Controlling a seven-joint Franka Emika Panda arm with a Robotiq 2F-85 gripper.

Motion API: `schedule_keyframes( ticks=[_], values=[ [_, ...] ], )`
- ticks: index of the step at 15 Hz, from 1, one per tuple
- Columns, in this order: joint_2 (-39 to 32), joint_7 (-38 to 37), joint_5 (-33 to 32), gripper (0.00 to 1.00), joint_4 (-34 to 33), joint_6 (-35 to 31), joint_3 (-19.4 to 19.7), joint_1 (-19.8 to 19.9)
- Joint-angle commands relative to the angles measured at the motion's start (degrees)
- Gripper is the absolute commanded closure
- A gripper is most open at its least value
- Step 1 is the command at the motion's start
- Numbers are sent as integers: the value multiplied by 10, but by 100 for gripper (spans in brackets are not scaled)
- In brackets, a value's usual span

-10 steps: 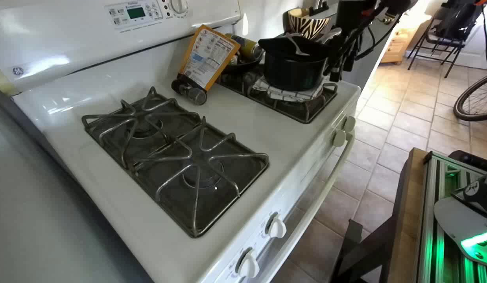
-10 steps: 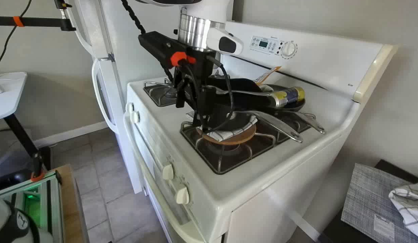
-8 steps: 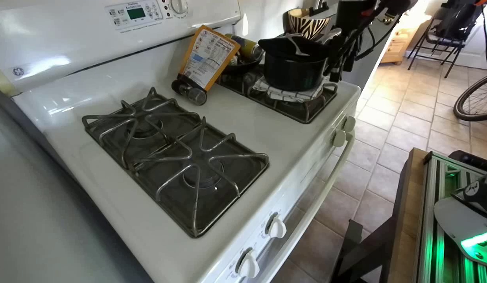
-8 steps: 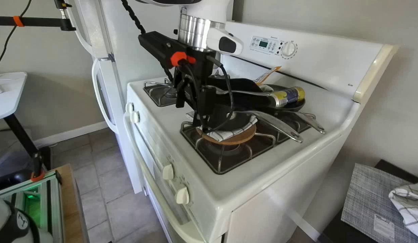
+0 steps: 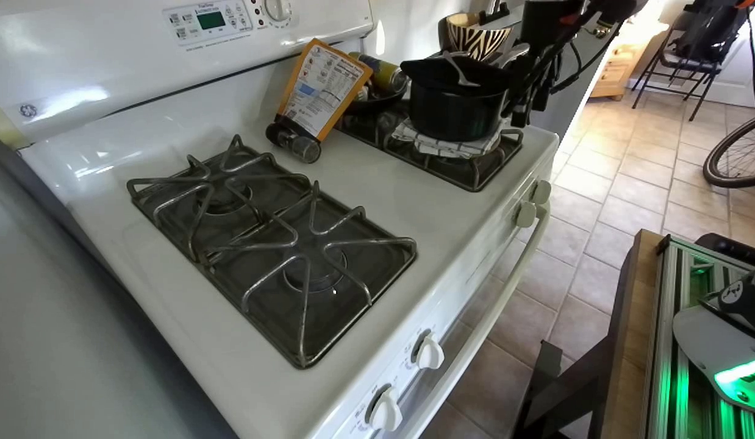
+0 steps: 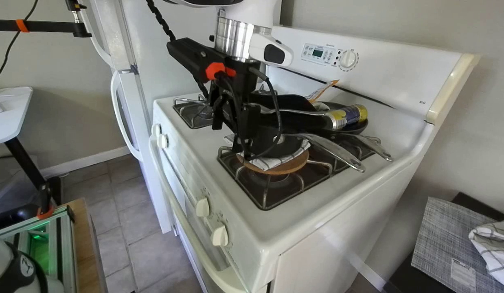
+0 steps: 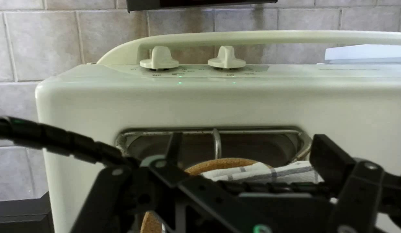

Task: Move the pot to the left

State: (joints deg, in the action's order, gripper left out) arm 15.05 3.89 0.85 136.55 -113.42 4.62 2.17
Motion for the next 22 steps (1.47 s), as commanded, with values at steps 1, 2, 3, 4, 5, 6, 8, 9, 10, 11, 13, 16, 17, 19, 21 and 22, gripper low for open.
schedule_keyframes(
  ticks=[1, 2, 3, 4, 5, 6, 8, 9, 10, 11, 13, 16, 17, 19, 21, 22],
  values=[
    [0, 1, 1, 0, -1, 1, -3, 3],
    [0, 1, 1, 0, -1, 1, -3, 3],
    [0, 1, 1, 0, -1, 1, -3, 3],
    [0, 1, 1, 0, -1, 1, -3, 3],
    [3, -3, 13, 0, -3, 5, -7, -3],
    [7, 2, 23, 0, -4, 6, -11, -9],
    [22, 0, 30, 0, -9, 23, -25, -20],
    [31, -2, 29, 0, -9, 32, -32, -25],
    [39, -11, 24, 0, -13, 46, -38, -27],
    [55, -12, 20, 0, -13, 65, -43, -30],
    [83, -11, 15, 0, -19, 108, -50, -33],
    [140, 21, -52, 0, -15, 137, -63, -32],
    [153, 45, -71, 0, -21, 152, -60, -34],
    [172, 98, -114, 0, -41, 178, -52, -37],
    [185, 153, -156, 0, -65, 191, -44, -41],
    [187, 180, -179, 0, -76, 188, -40, -42]
  ],
)
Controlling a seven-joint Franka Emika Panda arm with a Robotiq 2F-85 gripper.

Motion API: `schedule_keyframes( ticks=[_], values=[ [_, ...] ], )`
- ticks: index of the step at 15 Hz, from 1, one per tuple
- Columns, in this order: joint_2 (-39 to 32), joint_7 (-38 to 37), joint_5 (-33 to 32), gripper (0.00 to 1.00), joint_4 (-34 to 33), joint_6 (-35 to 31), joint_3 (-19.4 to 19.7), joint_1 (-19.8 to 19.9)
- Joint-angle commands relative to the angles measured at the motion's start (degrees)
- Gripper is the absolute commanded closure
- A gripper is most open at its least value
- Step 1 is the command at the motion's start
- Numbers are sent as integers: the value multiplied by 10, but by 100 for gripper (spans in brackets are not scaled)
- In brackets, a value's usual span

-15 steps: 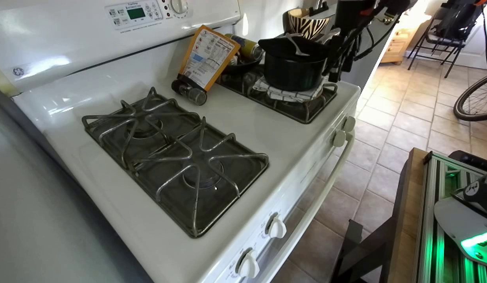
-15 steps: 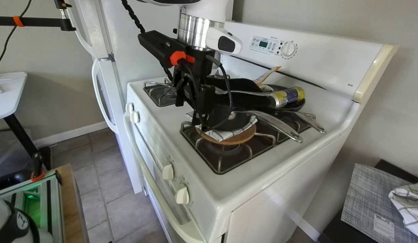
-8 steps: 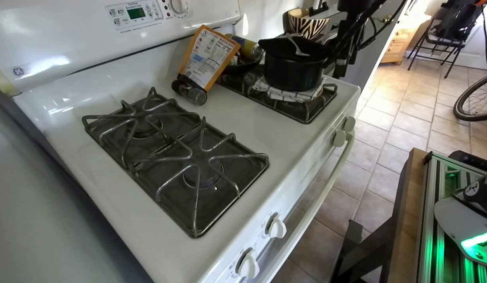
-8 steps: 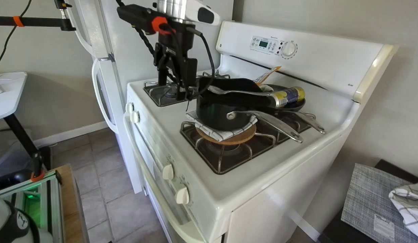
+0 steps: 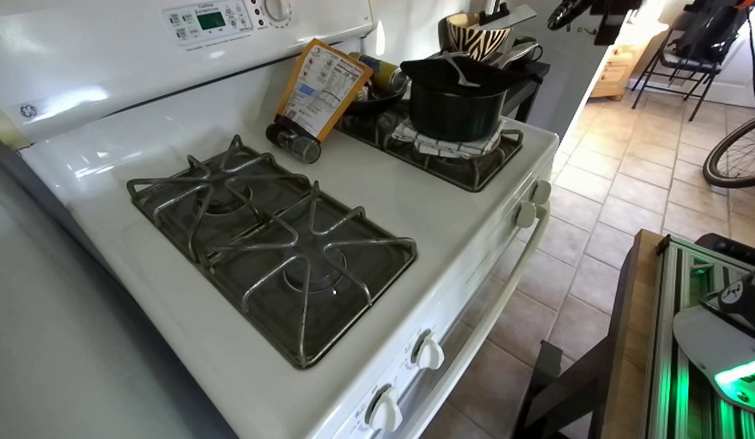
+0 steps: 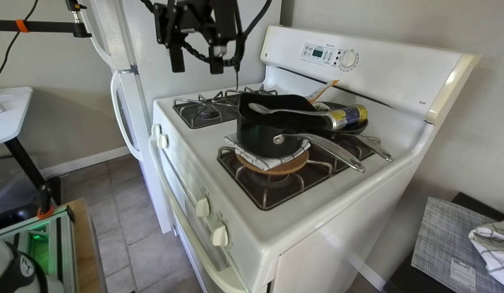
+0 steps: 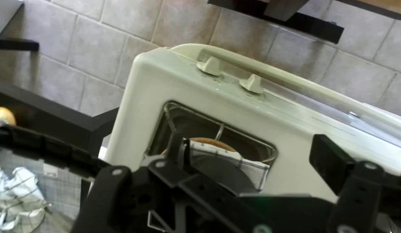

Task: Move the pot to the left

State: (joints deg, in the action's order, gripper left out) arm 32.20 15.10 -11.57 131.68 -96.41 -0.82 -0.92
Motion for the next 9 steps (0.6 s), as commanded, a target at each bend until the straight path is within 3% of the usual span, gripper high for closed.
schedule_keyframes(
  ticks=[1, 3, 4, 5, 9],
  values=[
    [15, 94, -78, 0, -41, 8, 20, -12],
    [17, 145, -108, 0, -61, -32, 39, -17],
    [10, 137, -79, 0, -75, -46, 55, -18],
    [16, 116, -88, 0, -59, -24, 36, -13],
    [12, 131, -85, 0, -75, -38, 53, -14]
  ],
)
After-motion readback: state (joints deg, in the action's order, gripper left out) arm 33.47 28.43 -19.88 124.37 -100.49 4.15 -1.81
